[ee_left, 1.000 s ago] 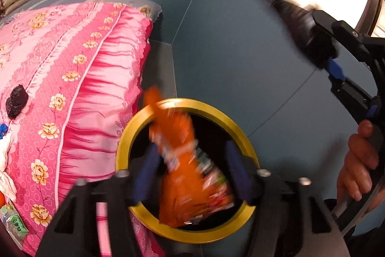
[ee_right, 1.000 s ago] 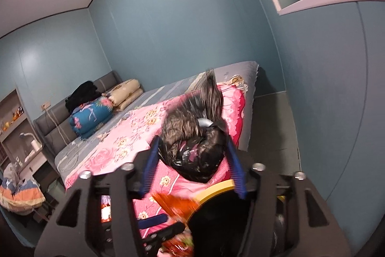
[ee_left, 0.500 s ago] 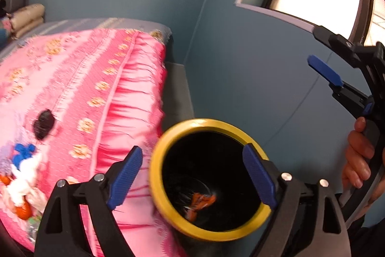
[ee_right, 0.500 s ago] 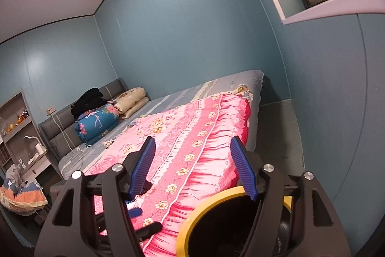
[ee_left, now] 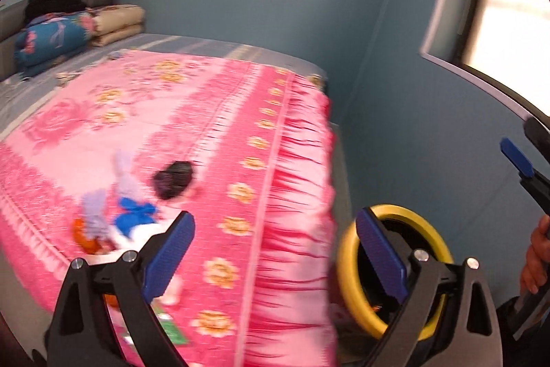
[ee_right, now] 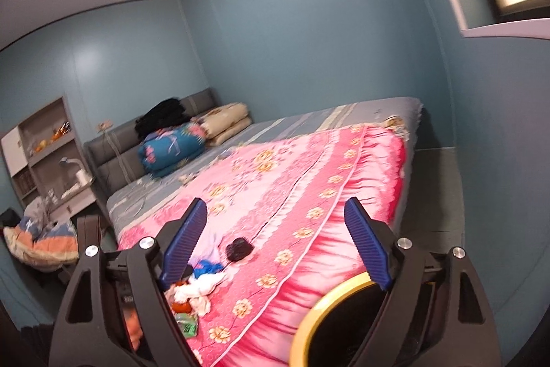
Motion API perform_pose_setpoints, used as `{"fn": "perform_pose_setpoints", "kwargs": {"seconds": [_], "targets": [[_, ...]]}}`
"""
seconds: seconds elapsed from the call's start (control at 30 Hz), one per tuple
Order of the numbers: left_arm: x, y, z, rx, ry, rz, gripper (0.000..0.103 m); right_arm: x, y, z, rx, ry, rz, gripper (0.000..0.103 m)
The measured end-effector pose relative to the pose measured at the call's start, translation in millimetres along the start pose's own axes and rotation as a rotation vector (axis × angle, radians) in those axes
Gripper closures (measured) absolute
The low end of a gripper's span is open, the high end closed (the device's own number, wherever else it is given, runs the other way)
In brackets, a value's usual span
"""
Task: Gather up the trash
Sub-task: 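Move both open tools back to the trash pile on the bed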
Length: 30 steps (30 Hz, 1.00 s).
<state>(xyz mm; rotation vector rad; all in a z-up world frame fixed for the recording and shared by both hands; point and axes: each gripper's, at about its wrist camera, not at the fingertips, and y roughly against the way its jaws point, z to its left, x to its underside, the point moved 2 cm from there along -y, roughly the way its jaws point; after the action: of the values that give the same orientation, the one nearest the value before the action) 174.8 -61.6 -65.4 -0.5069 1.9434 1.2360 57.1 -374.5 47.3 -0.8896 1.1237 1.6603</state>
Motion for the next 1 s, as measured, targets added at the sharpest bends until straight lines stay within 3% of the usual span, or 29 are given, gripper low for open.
{"fn": "perform_pose_setpoints", "kwargs": {"seconds": [0.27,0.5,0.73,1.0], "targets": [[-0.1,18.6,81.8,-0.124,0.091,-0.031,0.012,22.5,-46.9,50.2,-0.089,0.076,0.111,0.023],[9.1,23.5,149.8,-0.219,0.169,-0.027,0.012,65.3,-96.0,95.2,-0.181,0.150,0.257,0.022],[21.5,10.9,203.1,-0.266,0.253,0.006,0.012,124.5,-141.9,132.4,-0.247,0.221,0.418,0.022],[33.0,-19.8,231.2,-0.291,0.288,0.052,0.012,194.2,-187.4,161.3,-0.322,0.286,0.606,0.022]]}}
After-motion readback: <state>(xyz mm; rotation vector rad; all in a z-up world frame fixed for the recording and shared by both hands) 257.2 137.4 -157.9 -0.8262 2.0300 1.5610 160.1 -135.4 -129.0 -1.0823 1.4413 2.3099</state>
